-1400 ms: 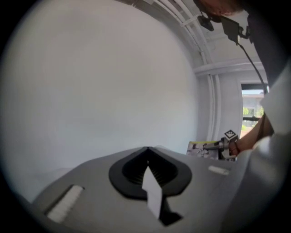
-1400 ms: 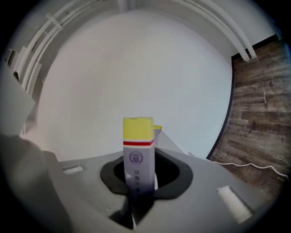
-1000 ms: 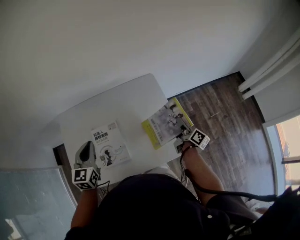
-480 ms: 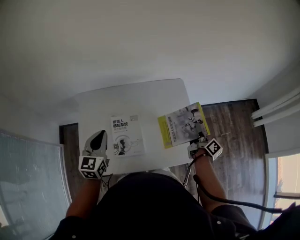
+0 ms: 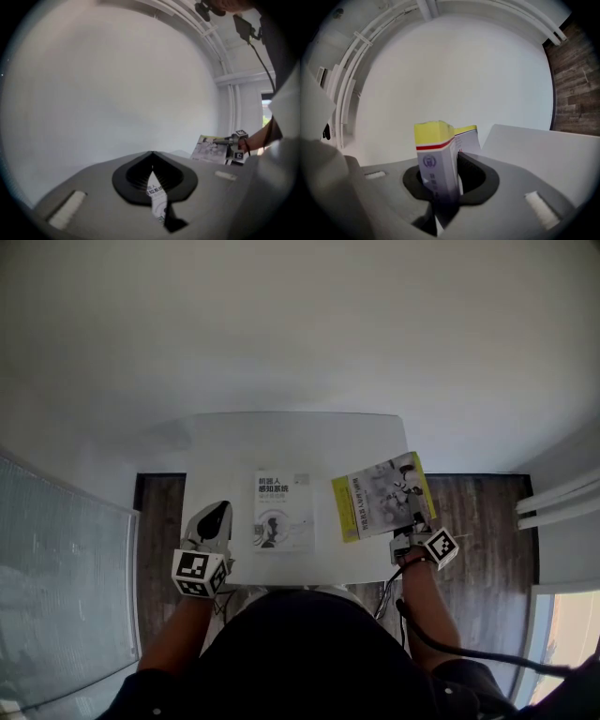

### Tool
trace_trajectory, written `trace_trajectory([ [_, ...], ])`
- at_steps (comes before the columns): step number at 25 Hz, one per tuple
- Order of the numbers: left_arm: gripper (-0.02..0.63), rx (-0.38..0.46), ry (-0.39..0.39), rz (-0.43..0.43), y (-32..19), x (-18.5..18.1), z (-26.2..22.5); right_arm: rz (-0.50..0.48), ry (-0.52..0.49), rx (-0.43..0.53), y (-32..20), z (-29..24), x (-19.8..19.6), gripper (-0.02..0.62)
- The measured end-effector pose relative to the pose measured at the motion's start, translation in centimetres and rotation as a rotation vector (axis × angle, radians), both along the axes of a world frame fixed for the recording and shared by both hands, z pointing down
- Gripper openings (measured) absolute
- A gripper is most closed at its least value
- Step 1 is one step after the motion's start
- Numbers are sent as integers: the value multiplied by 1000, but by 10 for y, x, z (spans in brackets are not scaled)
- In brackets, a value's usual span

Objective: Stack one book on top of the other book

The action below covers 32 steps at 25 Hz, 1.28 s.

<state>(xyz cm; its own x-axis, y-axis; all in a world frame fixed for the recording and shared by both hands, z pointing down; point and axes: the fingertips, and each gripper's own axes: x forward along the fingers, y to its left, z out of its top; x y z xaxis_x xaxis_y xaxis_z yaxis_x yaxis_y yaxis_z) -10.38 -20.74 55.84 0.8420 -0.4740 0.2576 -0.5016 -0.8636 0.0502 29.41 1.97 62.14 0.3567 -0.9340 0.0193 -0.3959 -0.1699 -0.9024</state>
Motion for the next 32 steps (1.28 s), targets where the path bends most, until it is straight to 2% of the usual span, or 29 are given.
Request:
trace_trajectory([
  [5,5,6,6,-33,3,-21,-16,-29,8,13,-8,-19,-15,77],
  [10,5,-8,8,-57,3,-35,-7,-53,0,44,-21,-21,-25,78],
  [14,5,14,4,-69,9,-45,-23,-69,13,57,-23,-36,-32,78],
  [18,5,-5,0,-90,-14,-57,3,-93,-1,50,-56,-14,-44,78],
  [22,5,-16,0,-111,-19,-69,7,-131,-3,52,-74,-13,-58,78],
  [29,5,-52,5,-156,-66,-133,17,-169,6,20,-142,-13,-113,80],
  [32,5,-63,7,-182,-85,-164,19,-192,11,36,-168,-22,-137,80],
])
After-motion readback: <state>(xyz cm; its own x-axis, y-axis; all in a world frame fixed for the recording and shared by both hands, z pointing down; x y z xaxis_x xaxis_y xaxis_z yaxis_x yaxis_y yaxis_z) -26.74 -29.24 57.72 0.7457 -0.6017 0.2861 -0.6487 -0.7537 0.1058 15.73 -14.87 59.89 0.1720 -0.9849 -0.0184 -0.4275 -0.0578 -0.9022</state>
